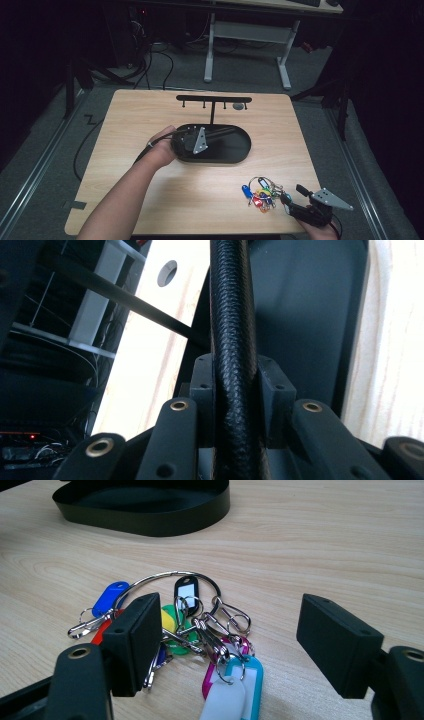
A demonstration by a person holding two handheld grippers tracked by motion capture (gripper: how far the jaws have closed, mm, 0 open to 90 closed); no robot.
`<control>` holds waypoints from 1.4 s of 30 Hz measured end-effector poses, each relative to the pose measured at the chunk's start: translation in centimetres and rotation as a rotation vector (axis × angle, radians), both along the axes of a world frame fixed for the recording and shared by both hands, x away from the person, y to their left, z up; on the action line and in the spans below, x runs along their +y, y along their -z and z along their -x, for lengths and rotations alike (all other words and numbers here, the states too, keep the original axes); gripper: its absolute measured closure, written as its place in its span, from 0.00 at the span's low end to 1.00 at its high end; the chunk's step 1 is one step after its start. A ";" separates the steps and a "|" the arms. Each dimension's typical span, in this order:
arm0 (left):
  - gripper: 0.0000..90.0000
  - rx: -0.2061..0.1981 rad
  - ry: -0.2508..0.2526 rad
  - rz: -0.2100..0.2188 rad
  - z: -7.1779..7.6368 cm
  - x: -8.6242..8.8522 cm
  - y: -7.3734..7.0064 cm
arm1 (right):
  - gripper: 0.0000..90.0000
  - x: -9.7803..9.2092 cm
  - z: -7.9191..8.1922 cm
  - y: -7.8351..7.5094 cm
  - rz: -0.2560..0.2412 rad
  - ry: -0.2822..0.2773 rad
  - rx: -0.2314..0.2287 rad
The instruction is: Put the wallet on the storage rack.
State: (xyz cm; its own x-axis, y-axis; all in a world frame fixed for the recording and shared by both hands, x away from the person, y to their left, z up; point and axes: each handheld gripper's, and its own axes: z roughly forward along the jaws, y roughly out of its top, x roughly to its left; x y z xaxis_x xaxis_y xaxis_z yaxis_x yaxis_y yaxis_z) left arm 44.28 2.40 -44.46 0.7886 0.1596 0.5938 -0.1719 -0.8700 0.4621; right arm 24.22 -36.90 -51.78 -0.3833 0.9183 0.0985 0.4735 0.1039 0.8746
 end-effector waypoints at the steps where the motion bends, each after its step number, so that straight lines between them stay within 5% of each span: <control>1: 0.81 0.001 0.002 0.002 -0.1 -0.1 0.2 | 0.29 0.0 0.0 0.0 -0.004 0.002 -0.002; 14: 0.81 -0.004 -0.022 0.003 -2.2 -0.4 2.1 | 0.30 -0.2 0.1 0.0 -0.008 0.004 -0.001; 24: 0.81 0.009 -0.041 -0.050 -2.6 -0.2 2.8 | 0.30 -0.3 0.3 0.0 -0.011 0.011 -0.002; 31: 0.80 0.041 -0.062 -0.042 -2.5 -0.3 2.9 | 0.30 -0.1 0.3 0.0 -0.006 0.004 0.001; 36: 0.73 0.111 -0.096 -0.006 -2.3 -0.5 3.0 | 0.30 -0.2 0.2 0.0 -0.008 0.005 0.006; 42: 0.69 0.145 -0.100 0.013 -1.6 -0.6 3.6 | 0.30 0.0 0.2 0.0 -0.009 0.001 0.005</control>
